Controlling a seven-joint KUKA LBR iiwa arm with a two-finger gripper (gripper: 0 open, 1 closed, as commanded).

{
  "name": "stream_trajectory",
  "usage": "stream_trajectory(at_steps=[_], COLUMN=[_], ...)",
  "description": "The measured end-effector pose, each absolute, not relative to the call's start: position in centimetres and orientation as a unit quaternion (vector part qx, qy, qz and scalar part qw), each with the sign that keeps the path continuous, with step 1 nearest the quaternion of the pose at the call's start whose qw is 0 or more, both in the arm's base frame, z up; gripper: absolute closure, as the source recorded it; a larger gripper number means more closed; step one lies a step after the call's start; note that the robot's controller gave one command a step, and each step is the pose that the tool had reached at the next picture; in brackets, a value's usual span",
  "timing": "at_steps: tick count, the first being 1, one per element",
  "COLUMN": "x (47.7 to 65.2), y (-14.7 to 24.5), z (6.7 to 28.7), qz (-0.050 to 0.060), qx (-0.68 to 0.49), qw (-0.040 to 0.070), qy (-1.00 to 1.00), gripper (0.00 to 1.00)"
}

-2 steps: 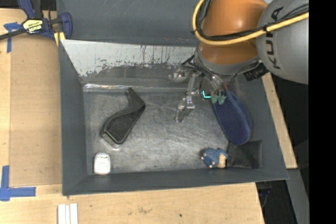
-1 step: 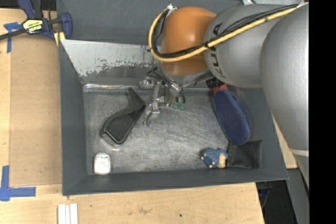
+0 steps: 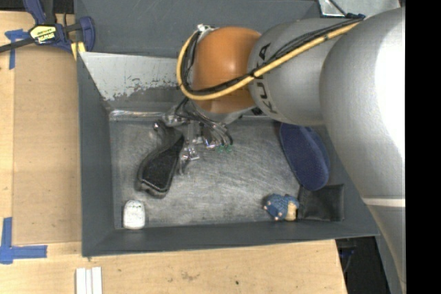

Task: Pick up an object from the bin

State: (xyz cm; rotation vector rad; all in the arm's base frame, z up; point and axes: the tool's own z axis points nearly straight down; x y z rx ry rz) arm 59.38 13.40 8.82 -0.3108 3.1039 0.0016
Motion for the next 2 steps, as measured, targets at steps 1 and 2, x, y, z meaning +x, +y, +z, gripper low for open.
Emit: stream_trajectory(at_steps=[1,2], x=[57.1,54.0], y=[18.3,18.4], z=[13.2,11.4], qz=[0.001,0.000], qx=[-0.222,-0.286], qw=[0.004,0.006], qy=[0.975,0.958], gripper=[0.00,0.00])
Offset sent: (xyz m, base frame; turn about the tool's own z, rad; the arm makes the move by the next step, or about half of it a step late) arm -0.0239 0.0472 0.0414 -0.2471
